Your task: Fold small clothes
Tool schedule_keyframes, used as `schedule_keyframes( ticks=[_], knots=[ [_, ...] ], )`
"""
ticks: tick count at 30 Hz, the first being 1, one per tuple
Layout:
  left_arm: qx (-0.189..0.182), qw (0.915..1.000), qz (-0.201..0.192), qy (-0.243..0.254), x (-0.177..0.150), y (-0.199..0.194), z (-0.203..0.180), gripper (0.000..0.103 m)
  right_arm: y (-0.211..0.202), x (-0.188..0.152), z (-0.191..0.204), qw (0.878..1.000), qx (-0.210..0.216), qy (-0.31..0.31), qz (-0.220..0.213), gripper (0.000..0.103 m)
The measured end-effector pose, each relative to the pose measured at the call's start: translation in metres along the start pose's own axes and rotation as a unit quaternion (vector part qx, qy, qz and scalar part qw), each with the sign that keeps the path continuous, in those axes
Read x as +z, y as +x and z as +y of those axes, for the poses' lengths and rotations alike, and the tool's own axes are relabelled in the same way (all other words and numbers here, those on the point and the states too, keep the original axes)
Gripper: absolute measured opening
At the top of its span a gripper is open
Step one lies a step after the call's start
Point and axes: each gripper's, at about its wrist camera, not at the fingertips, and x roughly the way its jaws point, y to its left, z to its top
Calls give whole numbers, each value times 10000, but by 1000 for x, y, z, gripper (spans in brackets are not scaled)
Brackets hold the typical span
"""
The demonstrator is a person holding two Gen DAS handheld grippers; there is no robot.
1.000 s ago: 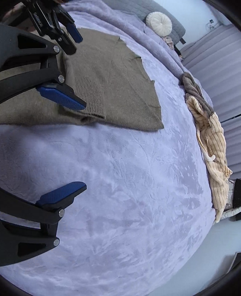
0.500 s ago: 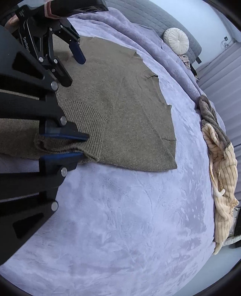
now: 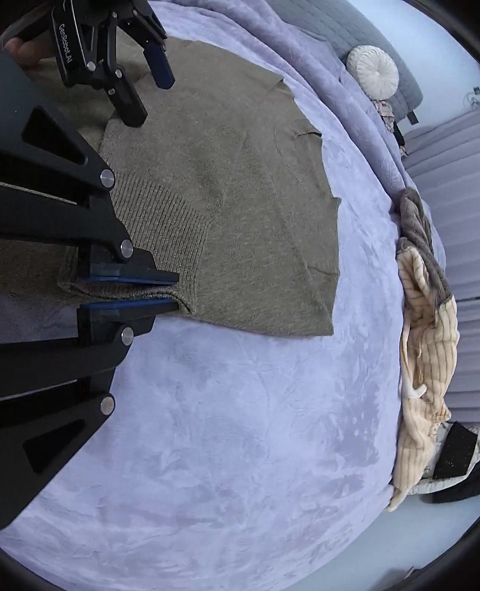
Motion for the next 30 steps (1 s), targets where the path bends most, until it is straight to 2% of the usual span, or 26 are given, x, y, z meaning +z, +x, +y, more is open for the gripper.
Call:
schedule_keyframes(
  ticks=[2,4,9,13,15,19,23,30],
  knots=[
    [29,9999,-118,-70,4,-7,8,85,-12,0,-9,9996,-108,255,-107,34],
    [117,9997,-175,-124,10,-9,17,85,-29,2,-11,9984,-267,336,-362,39],
    [439,9981,-59,-425,20,3,52,85,-34,9,23,9992,125,8,-367,41],
    [555,9973,6,-476,19,11,70,85,-3,5,55,9991,314,-300,6,47],
    [542,9977,-4,-397,18,12,73,85,21,-1,59,9990,84,-314,308,47],
    [605,9979,-73,-240,18,9,73,85,23,-6,61,9992,-9,-334,206,49],
    [633,9972,-180,-343,25,11,87,85,23,-8,68,9984,-129,-517,187,55],
    [851,9941,-148,-650,63,28,134,85,26,-8,76,9976,-281,-622,134,65]
  ],
)
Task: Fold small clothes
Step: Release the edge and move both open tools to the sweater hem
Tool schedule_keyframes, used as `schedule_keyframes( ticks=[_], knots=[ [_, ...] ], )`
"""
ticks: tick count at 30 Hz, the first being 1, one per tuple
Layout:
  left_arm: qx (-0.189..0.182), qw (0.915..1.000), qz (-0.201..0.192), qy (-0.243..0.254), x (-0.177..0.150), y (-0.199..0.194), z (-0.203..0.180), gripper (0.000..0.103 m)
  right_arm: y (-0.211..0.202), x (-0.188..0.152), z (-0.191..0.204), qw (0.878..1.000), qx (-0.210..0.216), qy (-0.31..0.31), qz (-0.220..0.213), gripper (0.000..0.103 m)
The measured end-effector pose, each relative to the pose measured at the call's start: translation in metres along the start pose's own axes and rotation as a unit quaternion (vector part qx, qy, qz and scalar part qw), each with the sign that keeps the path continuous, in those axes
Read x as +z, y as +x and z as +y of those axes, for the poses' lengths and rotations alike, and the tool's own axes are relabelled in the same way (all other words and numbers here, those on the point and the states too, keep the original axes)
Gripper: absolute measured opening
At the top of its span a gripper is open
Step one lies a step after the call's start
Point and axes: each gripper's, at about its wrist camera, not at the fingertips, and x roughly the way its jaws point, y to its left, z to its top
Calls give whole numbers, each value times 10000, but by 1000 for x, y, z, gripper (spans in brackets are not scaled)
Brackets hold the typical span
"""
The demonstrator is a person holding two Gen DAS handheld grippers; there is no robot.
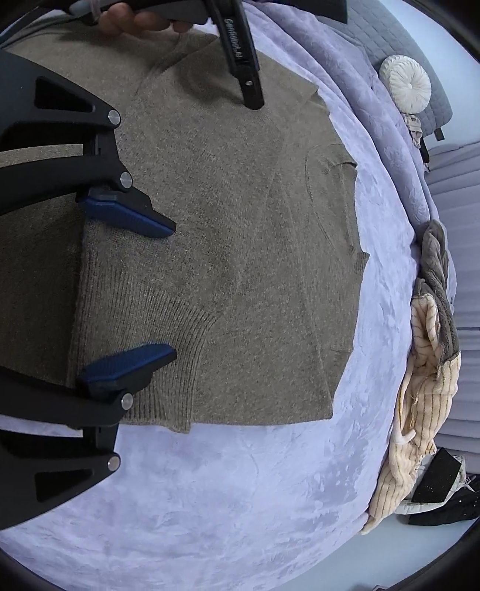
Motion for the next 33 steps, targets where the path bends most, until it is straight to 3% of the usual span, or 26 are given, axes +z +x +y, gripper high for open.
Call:
schedule_keyframes(
  ticks=[3,6,11,13,17,19,25,27,32,33],
  knots=[
    [-39,9995,155,-257,13,13,19,85,1,1,4,10000,-68,-39,-9,66],
    [116,9998,28,-173,7,-2,20,85,-9,1,6,9999,-163,-24,51,66],
    [-94,9999,-102,43,-43,-38,17,85,-31,-10,23,9999,-29,-133,-82,67],
    [65,9993,-154,345,-67,-48,8,85,-27,-20,35,9993,-129,-353,-12,68],
    [283,9956,112,883,-107,-49,-2,85,-24,-40,47,9966,-439,-703,6,72],
    [176,9964,155,818,-120,-58,7,85,-32,-47,49,9955,-564,-767,26,72],
    [-189,9993,143,283,-133,-82,28,85,-54,-70,48,9980,-364,-517,-36,72],
    [-32,9991,207,378,-144,-80,23,85,-51,-80,50,9986,-247,-468,89,72],
    [146,9965,190,799,-177,-92,10,86,-67,-114,53,9986,-213,-483,-69,72],
    [176,9957,215,880,-182,-94,10,91,-71,-120,53,9985,-191,-498,-84,72]
  ],
)
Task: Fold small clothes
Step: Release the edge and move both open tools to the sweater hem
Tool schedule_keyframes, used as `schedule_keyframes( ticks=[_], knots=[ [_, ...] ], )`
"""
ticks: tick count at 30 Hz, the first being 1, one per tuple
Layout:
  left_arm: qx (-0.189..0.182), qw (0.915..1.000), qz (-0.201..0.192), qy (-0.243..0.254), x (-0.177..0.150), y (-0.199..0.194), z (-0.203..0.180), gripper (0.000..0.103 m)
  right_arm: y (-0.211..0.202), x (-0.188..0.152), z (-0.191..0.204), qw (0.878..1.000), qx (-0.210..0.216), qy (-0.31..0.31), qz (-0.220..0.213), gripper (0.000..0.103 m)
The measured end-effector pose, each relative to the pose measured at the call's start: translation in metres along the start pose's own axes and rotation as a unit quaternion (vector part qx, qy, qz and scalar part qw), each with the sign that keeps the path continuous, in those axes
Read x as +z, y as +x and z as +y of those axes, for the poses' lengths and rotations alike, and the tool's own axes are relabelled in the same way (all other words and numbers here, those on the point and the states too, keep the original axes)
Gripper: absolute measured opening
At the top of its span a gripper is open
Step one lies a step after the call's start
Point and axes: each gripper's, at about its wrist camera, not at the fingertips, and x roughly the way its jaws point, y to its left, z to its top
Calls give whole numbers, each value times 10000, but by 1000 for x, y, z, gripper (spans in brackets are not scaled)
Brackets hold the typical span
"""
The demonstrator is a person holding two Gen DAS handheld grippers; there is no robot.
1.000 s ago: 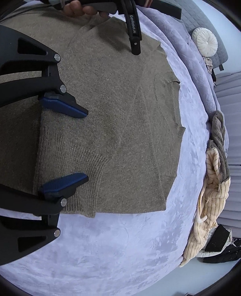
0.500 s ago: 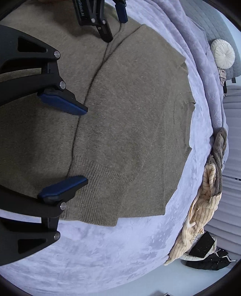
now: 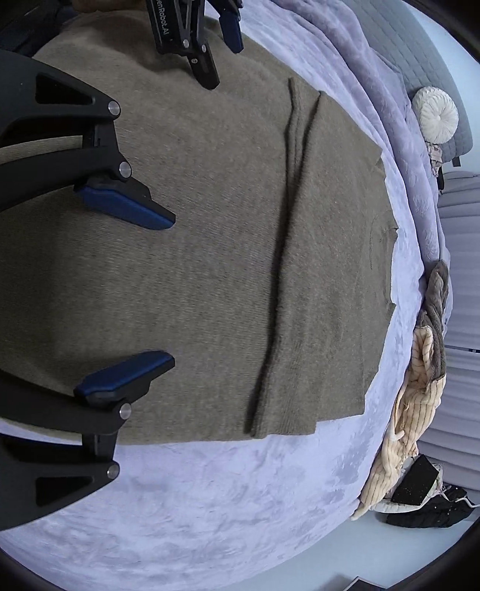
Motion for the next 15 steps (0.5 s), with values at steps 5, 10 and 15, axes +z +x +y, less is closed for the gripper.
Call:
schedule_keyframes(
  ticks=[5,10,15],
  knots=[
    [-205,9997,-125,10,-20,-28,3,93,-23,-34,3,9996,31,-297,-4,72],
    [-607,9971,-232,389,-24,-34,-39,93,-41,-29,35,9962,443,-683,-299,73],
    [-176,9974,-186,676,-57,-28,-36,103,-25,-55,48,9906,405,-1297,-129,74]
  ],
)
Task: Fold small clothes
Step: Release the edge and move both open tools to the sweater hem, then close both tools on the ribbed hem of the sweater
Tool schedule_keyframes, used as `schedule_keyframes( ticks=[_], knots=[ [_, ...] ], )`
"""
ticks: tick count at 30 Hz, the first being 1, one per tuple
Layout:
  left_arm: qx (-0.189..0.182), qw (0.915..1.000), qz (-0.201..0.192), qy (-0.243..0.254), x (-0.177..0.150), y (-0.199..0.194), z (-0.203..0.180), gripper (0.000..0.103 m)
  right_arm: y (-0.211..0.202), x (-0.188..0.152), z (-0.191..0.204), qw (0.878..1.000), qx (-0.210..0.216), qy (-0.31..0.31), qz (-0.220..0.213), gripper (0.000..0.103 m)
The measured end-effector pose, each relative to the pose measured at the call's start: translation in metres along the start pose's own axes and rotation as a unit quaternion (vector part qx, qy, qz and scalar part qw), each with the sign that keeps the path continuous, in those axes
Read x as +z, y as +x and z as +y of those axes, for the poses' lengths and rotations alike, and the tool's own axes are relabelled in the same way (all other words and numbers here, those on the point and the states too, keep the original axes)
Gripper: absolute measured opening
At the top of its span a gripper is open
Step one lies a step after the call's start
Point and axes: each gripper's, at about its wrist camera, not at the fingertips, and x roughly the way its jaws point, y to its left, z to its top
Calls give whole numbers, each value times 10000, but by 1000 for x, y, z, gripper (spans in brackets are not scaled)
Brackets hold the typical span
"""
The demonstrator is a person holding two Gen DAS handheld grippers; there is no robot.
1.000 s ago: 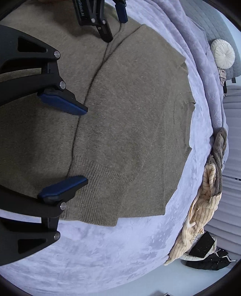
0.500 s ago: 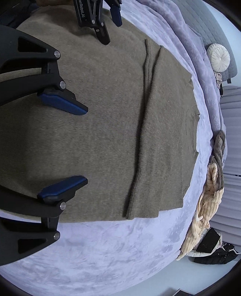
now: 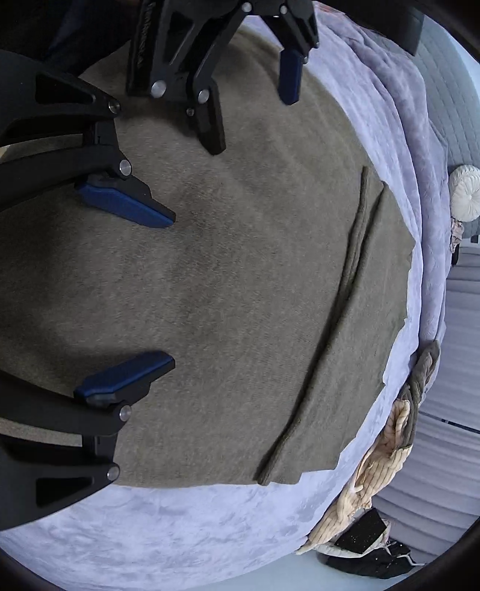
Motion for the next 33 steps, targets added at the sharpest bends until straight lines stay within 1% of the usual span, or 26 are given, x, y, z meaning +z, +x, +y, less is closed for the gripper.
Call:
schedule_keyframes(
  ticks=[3,5,7,11,13,14,16,18,20,21,23,25,27,28,30,32,33],
  knots=[
    [-132,9999,6,-105,-28,-8,14,103,-14,-28,-11,9999,123,-35,-101,77],
    [-118,9999,-60,-97,-43,-15,16,103,-23,-44,-13,9998,102,-86,-161,77],
    [-68,9999,-66,-95,-53,-19,16,103,-31,-58,-13,9997,65,-110,-207,77],
    [-144,9995,-98,-272,-68,-41,26,103,-44,-78,-12,9998,-1,-69,-181,77],
    [-83,9989,-167,-427,-75,-50,37,103,-53,-84,-14,9999,-22,-72,-123,77],
    [-48,9983,-110,-570,-81,-51,46,103,-58,-88,-15,9999,-32,-65,-78,77],
    [-101,9961,25,-881,-94,-53,60,103,-67,-94,-20,9999,-93,31,-31,78],
    [-318,9905,117,-1336,-105,-50,77,103,-74,-101,-28,9996,-132,253,-11,78],
    [-650,9838,268,-1648,-109,-43,85,103,-74,-107,-37,9985,-81,548,45,78],
    [-804,9814,287,-1722,-109,-38,88,103,-71,-109,-43,9973,-40,722,94,78],
    [-1098,9794,253,-1675,-111,-35,87,103,-64,-115,-54,9940,160,1058,242,78],
    [-1309,9782,251,-1594,-112,-34,81,103,-57,-119,-58,9907,451,1246,302,79],
    [-1518,9752,225,-1596,-113,-33,79,103,-54,-120,-55,9902,615,1225,253,79],
    [-1619,9732,217,-1620,-113,-33,80,103,-53,-120,-53,9895,787,1191,230,78],
    [-1883,9675,158,-1680,-113,-34,82,103,-51,-118,-47,9886,957,1149,196,77],
    [-1997,9646,107,-1719,-114,-35,83,103,-50,-118,-44,9876,1086,1131,126,68],
    [-2000,9639,108,-1754,-112,-32,83,103,-48,-119,-46,9864,1109,1204,112,66]
  ],
)
